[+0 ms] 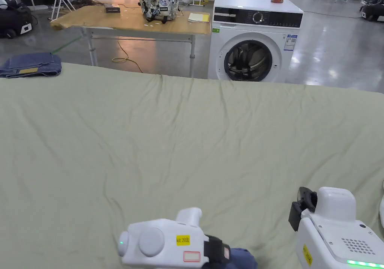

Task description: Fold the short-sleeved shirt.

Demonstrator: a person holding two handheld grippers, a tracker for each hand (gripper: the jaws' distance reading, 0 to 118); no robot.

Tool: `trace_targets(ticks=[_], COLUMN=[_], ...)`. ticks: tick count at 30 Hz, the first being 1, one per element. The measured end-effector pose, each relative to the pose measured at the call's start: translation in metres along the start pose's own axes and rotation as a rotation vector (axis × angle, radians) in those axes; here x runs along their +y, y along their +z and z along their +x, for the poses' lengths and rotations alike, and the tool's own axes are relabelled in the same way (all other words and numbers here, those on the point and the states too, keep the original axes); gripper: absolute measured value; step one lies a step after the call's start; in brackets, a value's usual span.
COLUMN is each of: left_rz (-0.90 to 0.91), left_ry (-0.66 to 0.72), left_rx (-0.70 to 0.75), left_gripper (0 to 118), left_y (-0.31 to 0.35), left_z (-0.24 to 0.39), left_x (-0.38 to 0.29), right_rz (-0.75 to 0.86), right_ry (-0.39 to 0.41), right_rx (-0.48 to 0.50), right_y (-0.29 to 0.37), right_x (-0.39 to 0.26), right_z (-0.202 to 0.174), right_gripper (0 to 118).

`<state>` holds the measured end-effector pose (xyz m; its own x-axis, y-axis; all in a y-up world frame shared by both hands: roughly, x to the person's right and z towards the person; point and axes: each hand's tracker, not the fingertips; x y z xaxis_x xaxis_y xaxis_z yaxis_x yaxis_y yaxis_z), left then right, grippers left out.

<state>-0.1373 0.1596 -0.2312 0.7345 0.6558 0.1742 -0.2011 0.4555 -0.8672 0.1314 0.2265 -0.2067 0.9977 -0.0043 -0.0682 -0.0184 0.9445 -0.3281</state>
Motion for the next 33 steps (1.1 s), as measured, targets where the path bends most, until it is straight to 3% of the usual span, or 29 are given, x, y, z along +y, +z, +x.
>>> trace_targets(ticks=[7,11,17,24,30,33], left_rz=[0.579,0.797,1.009,0.99,0.924,0.877], left_ry=[-0.43,-0.482,-0.528,-0.459,-0.46,-0.454], left_rx=[0.427,0.625,0.781,0.775,0.763,0.757], left_gripper=[0,0,0,0,0,0], left_y=[0.099,0.124,0.141,0.156,0.163,0.165], left_z=[0.039,0.042,0.037,0.021,0.007,0.0], left_x=[0.0,-0.006,-0.022,-0.021,-0.029,-0.033], right_rz=[0.122,0.2,0.287,0.266,0.064,-0.059], right_ry=[-0.004,-0.017,0.007,0.033,0.116,0.121], right_rx=[0.007,0.012,-0.015,-0.02,0.112,0.185], right_y=[0.001,0.008,0.025,0.041,0.059,0.057], right_x=[0.017,0.027,0.039,0.045,-0.008,-0.045], right_z=[-0.021,-0.031,-0.047,-0.052,-0.077,-0.091], right_gripper=[0,0,0,0,0,0])
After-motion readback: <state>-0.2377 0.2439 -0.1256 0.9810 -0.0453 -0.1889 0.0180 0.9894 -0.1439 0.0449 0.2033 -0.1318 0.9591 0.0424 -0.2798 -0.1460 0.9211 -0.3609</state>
